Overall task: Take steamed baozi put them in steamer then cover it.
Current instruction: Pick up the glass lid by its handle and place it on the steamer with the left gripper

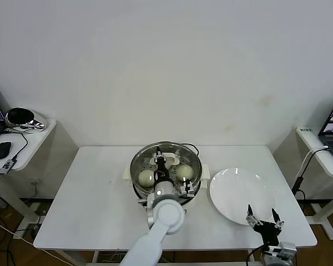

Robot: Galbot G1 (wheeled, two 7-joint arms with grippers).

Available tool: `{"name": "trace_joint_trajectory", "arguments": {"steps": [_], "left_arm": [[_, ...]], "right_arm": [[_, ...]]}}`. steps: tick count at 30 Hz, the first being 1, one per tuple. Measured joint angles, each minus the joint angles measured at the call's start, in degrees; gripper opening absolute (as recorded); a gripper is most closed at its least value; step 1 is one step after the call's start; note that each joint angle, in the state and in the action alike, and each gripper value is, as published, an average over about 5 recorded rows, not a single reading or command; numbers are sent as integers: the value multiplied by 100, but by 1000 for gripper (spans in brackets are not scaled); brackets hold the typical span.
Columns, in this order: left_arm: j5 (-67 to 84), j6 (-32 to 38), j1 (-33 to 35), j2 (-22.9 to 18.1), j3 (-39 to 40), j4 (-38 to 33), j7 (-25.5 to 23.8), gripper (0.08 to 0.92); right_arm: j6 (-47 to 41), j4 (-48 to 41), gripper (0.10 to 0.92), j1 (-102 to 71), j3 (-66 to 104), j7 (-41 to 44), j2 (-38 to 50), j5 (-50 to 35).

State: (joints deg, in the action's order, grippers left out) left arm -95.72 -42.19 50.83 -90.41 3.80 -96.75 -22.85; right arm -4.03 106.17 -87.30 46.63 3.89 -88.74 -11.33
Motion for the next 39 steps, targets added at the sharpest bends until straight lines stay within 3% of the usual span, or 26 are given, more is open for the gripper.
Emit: {"name": "trace_joint_trajectory", "arguments": {"steps": [30,39], "left_arm": [[174,2,153,-36,29,27,100,156],[457,0,207,83,123,-185,105,390]], "right_arm": [[30,29,823,-5,-20,10,-12,-30],[43,21,823,-5,-23,10,-17,-25]]}}
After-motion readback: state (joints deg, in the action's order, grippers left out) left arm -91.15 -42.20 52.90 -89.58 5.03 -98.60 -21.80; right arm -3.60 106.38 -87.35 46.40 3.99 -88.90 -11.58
